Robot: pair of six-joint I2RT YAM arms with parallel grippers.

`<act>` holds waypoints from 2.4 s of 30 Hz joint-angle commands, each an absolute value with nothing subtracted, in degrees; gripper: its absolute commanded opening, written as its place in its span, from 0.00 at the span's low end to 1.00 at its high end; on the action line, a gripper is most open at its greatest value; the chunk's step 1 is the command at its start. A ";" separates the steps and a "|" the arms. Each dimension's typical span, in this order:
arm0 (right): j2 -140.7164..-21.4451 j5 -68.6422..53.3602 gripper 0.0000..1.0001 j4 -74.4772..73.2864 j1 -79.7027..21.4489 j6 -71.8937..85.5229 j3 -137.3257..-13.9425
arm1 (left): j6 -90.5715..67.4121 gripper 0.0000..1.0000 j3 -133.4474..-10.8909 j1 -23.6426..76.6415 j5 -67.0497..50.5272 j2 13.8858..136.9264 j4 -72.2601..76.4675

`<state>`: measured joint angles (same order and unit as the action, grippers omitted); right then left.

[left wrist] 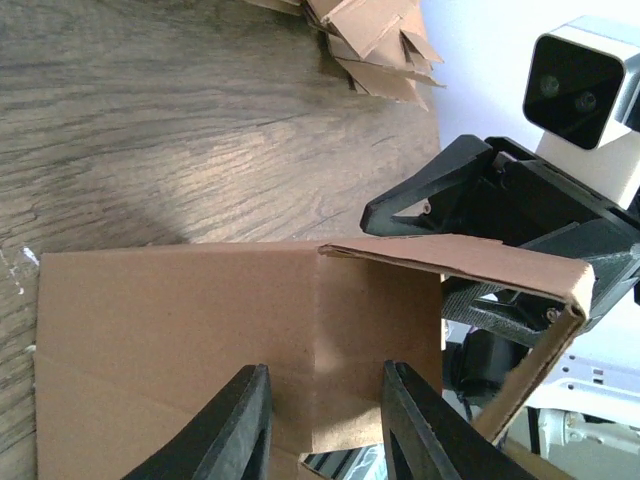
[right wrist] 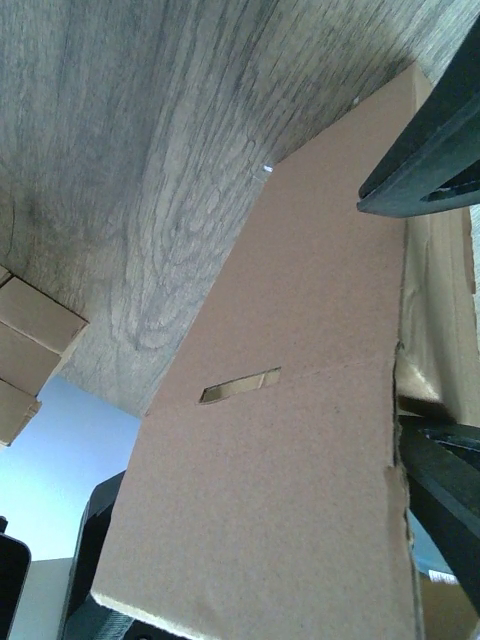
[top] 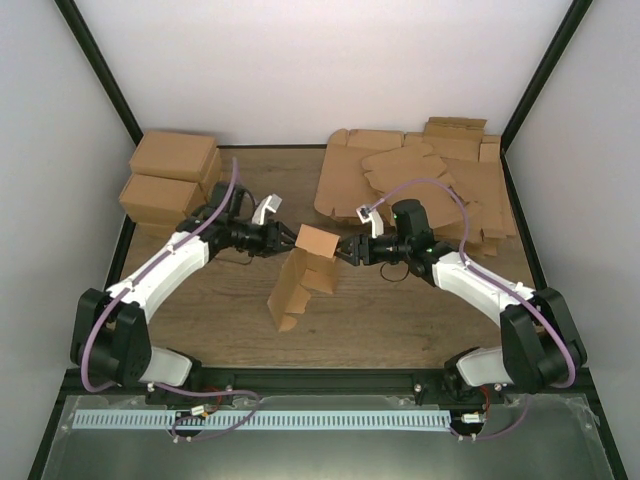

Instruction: Fold the paper box

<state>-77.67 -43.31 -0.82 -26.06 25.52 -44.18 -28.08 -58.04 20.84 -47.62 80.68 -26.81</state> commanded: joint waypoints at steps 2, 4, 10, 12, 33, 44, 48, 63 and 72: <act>-78.58 -43.46 0.56 -1.35 -26.28 24.53 -46.00 | -27.43 0.32 -57.42 22.46 -46.34 81.96 -25.23; -78.69 -43.58 0.56 -1.34 -26.28 24.50 -46.03 | -27.37 0.30 -57.15 22.55 -45.83 82.28 -25.22; -78.36 -43.84 0.56 -1.19 -26.28 23.94 -45.93 | -26.82 0.24 -56.38 22.68 -44.45 83.14 -25.61; -78.31 -43.86 0.56 -1.32 -26.31 23.76 -45.90 | -26.56 0.24 -56.29 22.68 -44.07 83.27 -25.81; -72.34 -40.50 0.62 -6.27 -26.28 18.73 -46.44 | -24.35 0.23 -57.03 22.74 -41.14 83.67 -28.27; -67.92 -37.09 0.67 -11.09 -26.28 14.41 -47.09 | -23.89 0.22 -57.21 22.72 -40.69 83.88 -28.59; -65.90 -36.36 0.68 -12.80 -26.28 11.31 -48.96 | -23.90 0.22 -57.45 22.74 -40.69 83.78 -28.61; -75.21 -24.66 0.72 -22.23 -34.18 -1.19 -65.24 | -25.48 0.27 -59.10 22.75 -39.89 80.52 -28.23; -80.67 -16.78 0.62 -25.44 -38.76 -2.98 -67.58 | -24.52 0.39 -61.71 22.72 -36.28 76.68 -32.82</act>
<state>-79.59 -21.93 -22.70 -37.34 -0.89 -64.12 -25.45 -58.74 22.55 -38.87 79.77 -29.78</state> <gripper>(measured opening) 0.629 0.366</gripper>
